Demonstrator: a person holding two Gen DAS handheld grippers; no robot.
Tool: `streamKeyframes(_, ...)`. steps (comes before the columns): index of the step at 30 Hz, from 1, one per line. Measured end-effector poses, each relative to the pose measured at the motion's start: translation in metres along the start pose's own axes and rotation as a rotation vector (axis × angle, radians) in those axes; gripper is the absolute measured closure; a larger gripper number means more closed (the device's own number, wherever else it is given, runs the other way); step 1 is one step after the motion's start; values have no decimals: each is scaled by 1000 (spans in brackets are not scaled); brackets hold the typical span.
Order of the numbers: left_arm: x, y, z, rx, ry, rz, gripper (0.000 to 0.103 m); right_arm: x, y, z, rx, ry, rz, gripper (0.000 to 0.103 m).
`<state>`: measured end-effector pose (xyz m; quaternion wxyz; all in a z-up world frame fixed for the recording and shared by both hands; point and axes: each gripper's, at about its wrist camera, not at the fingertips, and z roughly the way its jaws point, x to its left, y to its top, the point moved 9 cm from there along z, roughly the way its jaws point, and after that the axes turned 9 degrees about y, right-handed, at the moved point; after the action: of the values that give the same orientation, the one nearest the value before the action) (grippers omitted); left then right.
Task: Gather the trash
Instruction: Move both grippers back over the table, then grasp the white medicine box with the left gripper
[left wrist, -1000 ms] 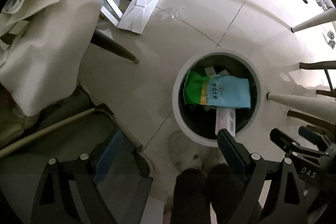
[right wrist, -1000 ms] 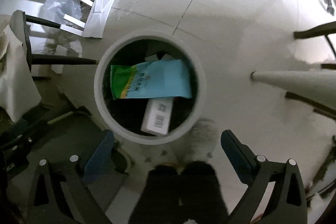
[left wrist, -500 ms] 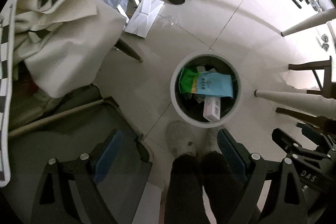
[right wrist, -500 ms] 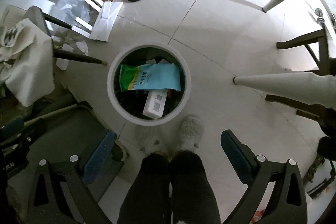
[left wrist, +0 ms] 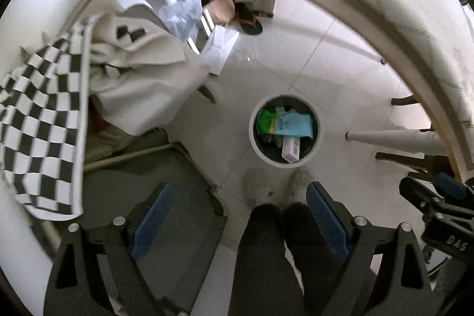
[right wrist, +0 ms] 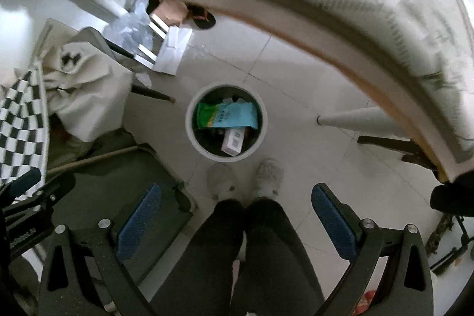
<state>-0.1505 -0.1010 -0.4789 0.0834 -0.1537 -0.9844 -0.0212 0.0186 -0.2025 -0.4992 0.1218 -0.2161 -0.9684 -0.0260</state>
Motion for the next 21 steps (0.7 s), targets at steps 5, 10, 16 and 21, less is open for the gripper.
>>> streamKeyframes(5,2,30,-56,-107,19,-9,11,17,24,-62,-80,59,28,0)
streamKeyframes(10,-14,84,-97,-203,34,-4,11,13,74,-110,-165,76,63,0)
streamKeyframes(16,-48,158,-115,-243,64,-7,11,-42,158,-149,-219,27,117,0)
streamKeyframes(21,-104,229,-112,-204,83,-7,11,-129,228,-152,-215,-37,226,0)
